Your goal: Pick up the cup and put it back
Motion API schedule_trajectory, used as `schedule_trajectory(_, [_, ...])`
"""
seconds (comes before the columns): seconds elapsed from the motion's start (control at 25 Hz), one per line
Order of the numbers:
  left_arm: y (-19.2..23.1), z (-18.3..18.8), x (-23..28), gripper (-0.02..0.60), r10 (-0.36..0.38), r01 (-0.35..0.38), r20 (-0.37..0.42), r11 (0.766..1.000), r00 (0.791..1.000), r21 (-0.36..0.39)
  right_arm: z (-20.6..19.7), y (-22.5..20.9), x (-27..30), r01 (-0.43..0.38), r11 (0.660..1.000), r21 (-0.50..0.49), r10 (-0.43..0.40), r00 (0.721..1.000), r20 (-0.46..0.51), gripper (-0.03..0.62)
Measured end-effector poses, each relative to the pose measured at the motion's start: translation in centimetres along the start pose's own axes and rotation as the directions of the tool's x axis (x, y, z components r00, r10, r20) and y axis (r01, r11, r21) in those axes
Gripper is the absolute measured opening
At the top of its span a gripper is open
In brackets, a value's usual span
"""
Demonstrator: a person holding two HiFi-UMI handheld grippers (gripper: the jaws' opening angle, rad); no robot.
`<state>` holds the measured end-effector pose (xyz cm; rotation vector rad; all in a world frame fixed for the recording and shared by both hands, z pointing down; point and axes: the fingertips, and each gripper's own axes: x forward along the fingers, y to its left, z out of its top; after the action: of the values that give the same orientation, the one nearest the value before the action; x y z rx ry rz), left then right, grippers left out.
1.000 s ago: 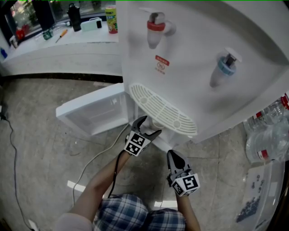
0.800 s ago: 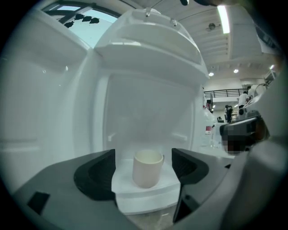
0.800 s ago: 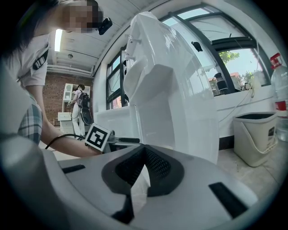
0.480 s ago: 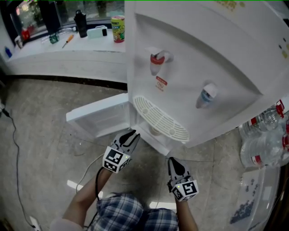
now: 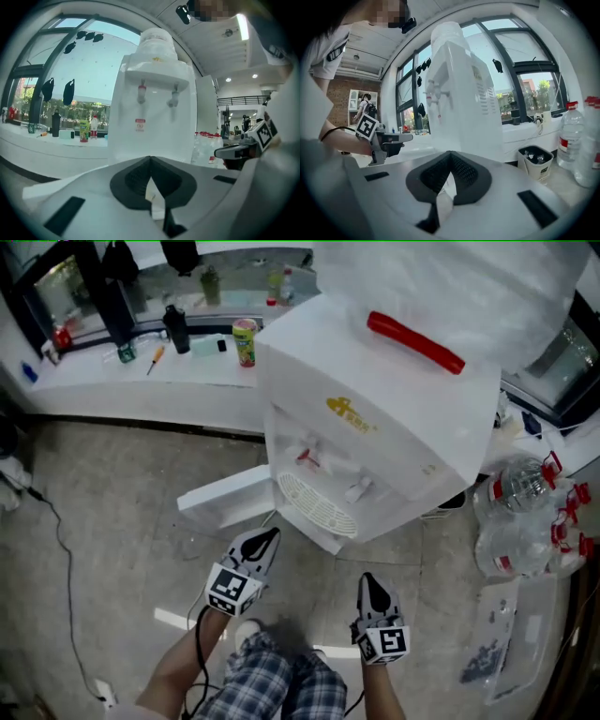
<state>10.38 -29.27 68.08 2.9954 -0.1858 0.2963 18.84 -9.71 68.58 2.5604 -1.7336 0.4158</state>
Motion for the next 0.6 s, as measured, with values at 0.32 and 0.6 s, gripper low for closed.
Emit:
schedule_trajectory(0.32, [-4.1, 17.5, -6.4, 0.025, 0.018, -0.018, -0.004, 0.998, 1.0, 0.056, 16.8, 1.7, -8.5, 0.026, 1.0, -0.006, -0.026, 1.0, 0.017, 0.015])
schedule_trajectory(0.6, [-8.4, 32.0, -9.6, 0.025, 0.006, -0.008, 0.026, 0.997, 1.0, 0.079, 31.7, 1.7, -14.3, 0.051, 0.999, 0.004, -0.051, 0.996, 0.078, 0.016])
